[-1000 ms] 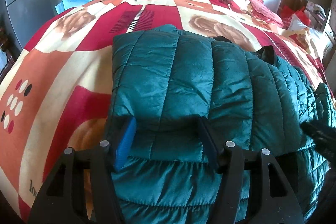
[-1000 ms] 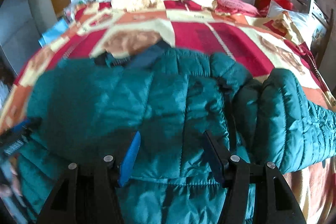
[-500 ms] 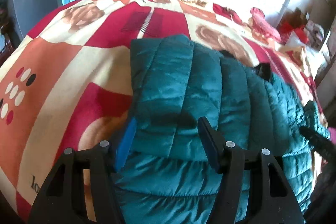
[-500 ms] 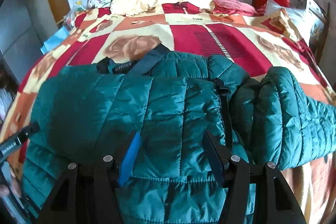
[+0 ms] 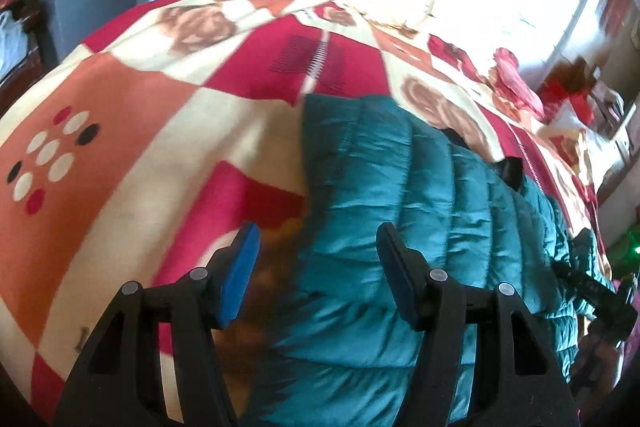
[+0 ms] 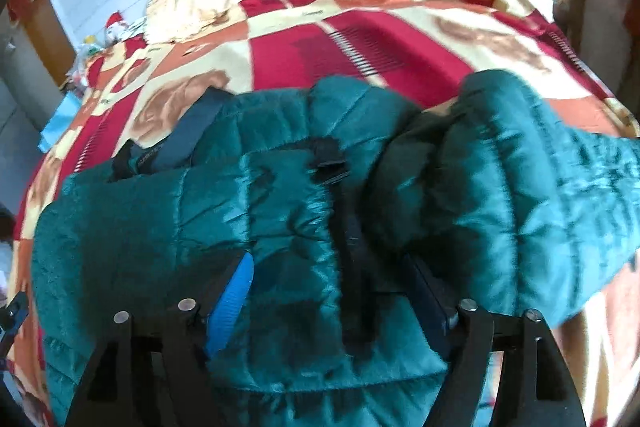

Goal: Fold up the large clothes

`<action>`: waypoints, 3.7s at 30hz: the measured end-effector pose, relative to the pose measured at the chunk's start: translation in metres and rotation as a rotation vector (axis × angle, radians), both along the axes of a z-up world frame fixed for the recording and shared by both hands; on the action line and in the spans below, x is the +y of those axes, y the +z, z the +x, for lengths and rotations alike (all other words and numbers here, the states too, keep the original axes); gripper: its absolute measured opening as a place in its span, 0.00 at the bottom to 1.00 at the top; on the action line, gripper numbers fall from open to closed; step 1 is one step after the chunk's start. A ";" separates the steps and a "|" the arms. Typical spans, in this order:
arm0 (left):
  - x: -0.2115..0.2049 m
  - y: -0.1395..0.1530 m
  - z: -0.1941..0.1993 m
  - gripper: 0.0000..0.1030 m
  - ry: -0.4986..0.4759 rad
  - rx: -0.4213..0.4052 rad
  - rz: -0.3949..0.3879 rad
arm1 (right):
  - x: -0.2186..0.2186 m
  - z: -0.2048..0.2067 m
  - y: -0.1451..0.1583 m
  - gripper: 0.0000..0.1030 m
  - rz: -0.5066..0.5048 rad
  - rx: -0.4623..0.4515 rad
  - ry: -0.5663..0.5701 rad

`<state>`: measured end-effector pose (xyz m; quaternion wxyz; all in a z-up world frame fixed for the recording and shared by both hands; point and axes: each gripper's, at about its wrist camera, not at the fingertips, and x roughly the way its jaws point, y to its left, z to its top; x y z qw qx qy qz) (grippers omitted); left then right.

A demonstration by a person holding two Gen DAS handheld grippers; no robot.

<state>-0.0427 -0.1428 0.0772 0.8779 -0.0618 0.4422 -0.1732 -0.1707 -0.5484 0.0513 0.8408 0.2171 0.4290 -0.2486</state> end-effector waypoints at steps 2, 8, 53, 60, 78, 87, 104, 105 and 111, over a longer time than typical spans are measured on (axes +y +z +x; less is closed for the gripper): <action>0.012 -0.004 -0.001 0.59 0.018 0.005 0.020 | 0.006 0.003 0.001 0.16 -0.026 -0.018 0.035; 0.030 -0.029 -0.009 0.59 0.003 0.078 0.069 | 0.016 -0.012 0.042 0.08 -0.202 -0.117 0.044; -0.050 0.010 0.002 0.61 -0.098 -0.047 0.100 | 0.063 0.012 0.047 0.51 -0.086 -0.097 0.214; -0.092 -0.023 0.017 0.65 -0.107 -0.045 0.203 | 0.086 0.045 0.016 0.51 -0.191 -0.009 0.269; -0.092 -0.033 0.010 0.71 -0.095 -0.081 0.207 | 0.058 0.009 -0.011 0.51 -0.162 0.064 0.169; -0.074 0.002 -0.038 0.71 -0.139 -0.091 0.123 | 0.062 -0.031 0.030 0.59 -0.154 -0.019 0.176; -0.087 0.008 -0.099 0.71 -0.214 -0.045 0.075 | -0.143 -0.215 0.055 0.63 -0.168 0.044 -0.358; -0.088 0.006 -0.099 0.71 -0.214 -0.036 0.077 | -0.159 -0.225 0.053 0.63 -0.157 0.046 -0.396; -0.091 0.000 -0.099 0.71 -0.217 -0.015 0.074 | -0.230 -0.269 0.045 0.63 -0.097 0.020 -0.580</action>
